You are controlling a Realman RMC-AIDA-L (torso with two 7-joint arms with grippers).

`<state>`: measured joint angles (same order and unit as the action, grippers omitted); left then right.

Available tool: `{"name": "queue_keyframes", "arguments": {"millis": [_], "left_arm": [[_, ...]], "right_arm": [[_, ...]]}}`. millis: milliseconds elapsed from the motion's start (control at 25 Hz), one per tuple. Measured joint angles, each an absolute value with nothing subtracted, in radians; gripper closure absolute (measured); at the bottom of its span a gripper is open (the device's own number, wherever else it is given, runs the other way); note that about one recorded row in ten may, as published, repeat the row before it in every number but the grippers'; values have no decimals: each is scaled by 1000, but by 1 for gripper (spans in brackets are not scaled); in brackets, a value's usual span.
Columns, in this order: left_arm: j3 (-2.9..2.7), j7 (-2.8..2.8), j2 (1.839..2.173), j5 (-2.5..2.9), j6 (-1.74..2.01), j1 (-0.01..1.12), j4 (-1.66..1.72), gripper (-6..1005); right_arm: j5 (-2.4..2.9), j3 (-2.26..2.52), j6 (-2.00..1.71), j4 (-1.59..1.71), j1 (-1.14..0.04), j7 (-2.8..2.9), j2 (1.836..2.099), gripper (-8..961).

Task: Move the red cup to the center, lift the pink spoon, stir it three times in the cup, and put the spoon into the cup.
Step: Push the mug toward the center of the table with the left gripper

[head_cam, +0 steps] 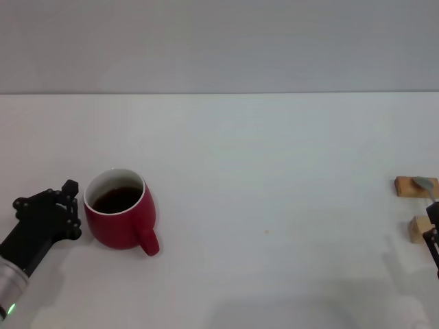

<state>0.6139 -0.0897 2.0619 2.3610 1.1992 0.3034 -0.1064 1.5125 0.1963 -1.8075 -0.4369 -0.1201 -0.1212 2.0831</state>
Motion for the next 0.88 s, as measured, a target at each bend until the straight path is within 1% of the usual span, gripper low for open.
{"name": "queue_keyframes", "arguments": {"millis": [240,880], "left_arm": [[585,-89,2063,2366,1188,325,-106,1001],[470,-99,2066,2367,1192,328,-141,1001]], "right_arm": [[1513,196,-1817,-437,-117,-121,2083,243],[1512,196,-1812,-437,-126,-121,2083,244]]}}
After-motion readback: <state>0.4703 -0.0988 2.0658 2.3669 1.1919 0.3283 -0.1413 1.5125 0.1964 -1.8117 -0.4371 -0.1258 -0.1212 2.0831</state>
